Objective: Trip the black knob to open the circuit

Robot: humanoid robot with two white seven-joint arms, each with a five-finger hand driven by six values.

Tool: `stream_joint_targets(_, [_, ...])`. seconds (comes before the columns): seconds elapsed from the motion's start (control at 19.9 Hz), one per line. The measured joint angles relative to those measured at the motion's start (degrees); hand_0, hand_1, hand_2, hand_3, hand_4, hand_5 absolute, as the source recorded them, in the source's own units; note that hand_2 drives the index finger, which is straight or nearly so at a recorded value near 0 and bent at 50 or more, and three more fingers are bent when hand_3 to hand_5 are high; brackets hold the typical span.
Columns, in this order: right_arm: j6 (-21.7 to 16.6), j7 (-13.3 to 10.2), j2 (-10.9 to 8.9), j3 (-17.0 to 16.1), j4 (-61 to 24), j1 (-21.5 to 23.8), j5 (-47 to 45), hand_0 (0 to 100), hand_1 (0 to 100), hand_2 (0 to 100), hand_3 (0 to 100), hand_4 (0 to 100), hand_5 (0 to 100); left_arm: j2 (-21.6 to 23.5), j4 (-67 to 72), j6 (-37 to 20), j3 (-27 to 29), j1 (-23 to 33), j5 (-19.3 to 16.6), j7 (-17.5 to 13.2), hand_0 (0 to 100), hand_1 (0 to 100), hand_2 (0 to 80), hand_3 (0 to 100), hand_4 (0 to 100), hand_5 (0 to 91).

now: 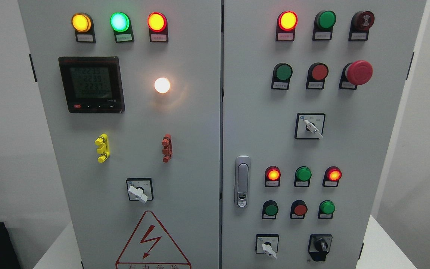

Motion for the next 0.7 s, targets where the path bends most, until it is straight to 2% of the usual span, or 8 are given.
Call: stream_joint_targets(0.7, [-1.41, -2.91, 1.28, -0.27, -20.76, 7.56, 0.0, 0, 0, 0, 0, 0, 0, 0.0, 0.0, 0.01, 0.0, 0.0, 0.0, 0.0, 12, 39, 0.0, 0, 0, 0.0])
